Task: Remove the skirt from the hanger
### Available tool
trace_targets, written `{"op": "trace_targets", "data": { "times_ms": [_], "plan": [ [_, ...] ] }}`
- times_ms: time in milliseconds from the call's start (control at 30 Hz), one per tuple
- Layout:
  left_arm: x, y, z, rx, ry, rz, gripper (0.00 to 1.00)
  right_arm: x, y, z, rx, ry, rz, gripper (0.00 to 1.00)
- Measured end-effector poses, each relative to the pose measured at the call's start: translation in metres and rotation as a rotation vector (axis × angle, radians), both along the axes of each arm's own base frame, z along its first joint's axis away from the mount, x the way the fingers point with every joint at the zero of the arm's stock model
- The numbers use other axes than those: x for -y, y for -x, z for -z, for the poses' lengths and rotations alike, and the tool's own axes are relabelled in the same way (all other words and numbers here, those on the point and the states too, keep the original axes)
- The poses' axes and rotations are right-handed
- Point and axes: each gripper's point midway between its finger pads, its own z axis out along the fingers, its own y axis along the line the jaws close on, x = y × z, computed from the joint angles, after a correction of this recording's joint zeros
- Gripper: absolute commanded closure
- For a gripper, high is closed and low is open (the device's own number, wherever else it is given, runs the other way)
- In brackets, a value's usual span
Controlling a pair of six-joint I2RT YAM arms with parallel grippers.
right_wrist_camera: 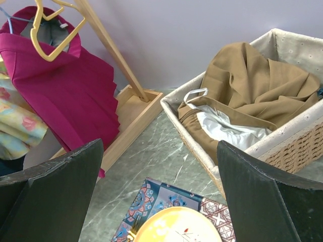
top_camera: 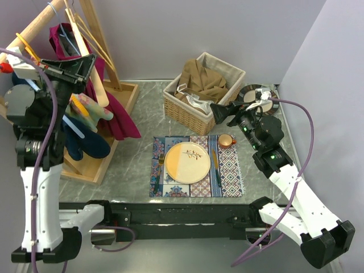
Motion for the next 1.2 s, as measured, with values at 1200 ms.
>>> {"op": "trace_targets", "data": {
  "times_ms": [1200],
  "plan": [
    [-0.035, 0.042, 0.040, -0.068, 0.026, -0.192, 0.99, -0.015, 0.010, 0.010, -0.044, 0.013, -0.053, 0.00]
  ]
}}
